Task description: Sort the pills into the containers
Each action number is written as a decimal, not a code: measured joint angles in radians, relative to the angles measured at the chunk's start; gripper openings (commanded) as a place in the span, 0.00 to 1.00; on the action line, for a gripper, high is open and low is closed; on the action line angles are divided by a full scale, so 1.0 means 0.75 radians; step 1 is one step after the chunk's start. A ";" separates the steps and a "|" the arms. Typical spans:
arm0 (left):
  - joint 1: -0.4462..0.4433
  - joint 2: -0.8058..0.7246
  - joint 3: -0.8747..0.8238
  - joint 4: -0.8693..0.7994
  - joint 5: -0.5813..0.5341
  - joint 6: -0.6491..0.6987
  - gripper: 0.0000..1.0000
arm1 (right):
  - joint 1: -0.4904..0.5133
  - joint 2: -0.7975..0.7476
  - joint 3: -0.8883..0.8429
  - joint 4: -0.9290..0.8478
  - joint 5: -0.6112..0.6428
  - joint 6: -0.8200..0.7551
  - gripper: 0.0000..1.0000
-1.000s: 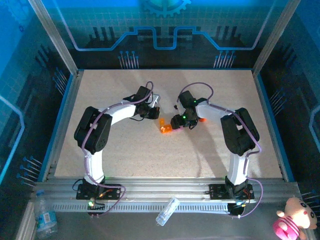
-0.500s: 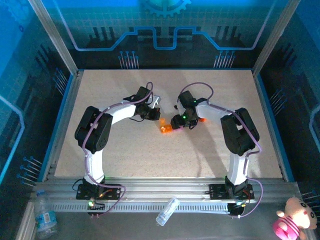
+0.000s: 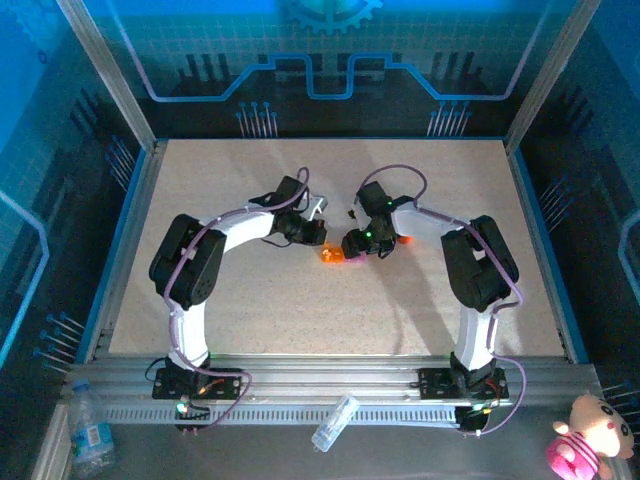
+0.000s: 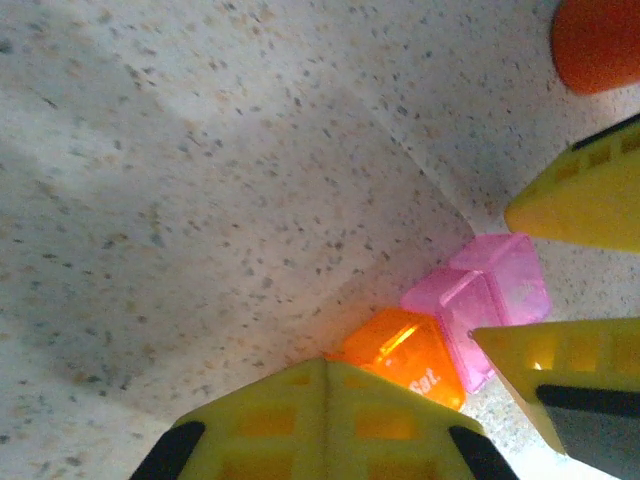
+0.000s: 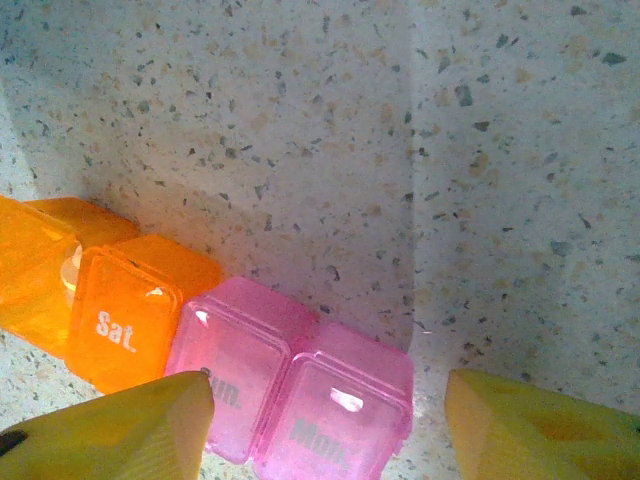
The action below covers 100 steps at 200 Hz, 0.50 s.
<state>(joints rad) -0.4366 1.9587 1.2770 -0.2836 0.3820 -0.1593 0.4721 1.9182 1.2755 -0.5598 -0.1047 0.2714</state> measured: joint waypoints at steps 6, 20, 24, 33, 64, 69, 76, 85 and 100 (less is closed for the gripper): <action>-0.005 -0.003 -0.007 0.001 0.003 0.000 0.00 | 0.000 0.000 0.000 0.000 0.000 0.002 0.64; -0.012 -0.008 -0.020 0.001 0.011 0.000 0.00 | 0.000 0.000 0.000 0.000 0.000 0.003 0.64; -0.014 -0.010 -0.024 0.002 0.012 0.000 0.00 | 0.000 0.000 0.000 0.000 0.000 0.003 0.64; -0.016 -0.013 -0.033 0.001 0.012 0.000 0.00 | 0.000 0.000 0.000 0.000 0.000 0.003 0.64; -0.019 -0.023 -0.053 0.001 0.012 -0.002 0.00 | 0.000 0.002 0.000 0.001 -0.001 0.003 0.64; -0.020 -0.027 -0.054 0.002 0.012 -0.003 0.00 | 0.000 0.002 0.000 0.001 0.000 0.004 0.64; -0.021 -0.033 -0.057 0.002 0.012 -0.006 0.00 | 0.000 0.002 0.000 0.001 -0.001 0.004 0.64; -0.025 -0.041 -0.062 0.002 0.012 -0.011 0.00 | 0.000 0.002 0.000 0.002 -0.001 0.003 0.64; -0.033 -0.057 -0.071 0.002 0.012 -0.022 0.00 | 0.000 0.002 0.000 0.002 -0.001 0.004 0.64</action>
<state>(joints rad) -0.4614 1.9160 1.2240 -0.2825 0.3912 -0.1757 0.4721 1.9194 1.2755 -0.5583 -0.1051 0.2741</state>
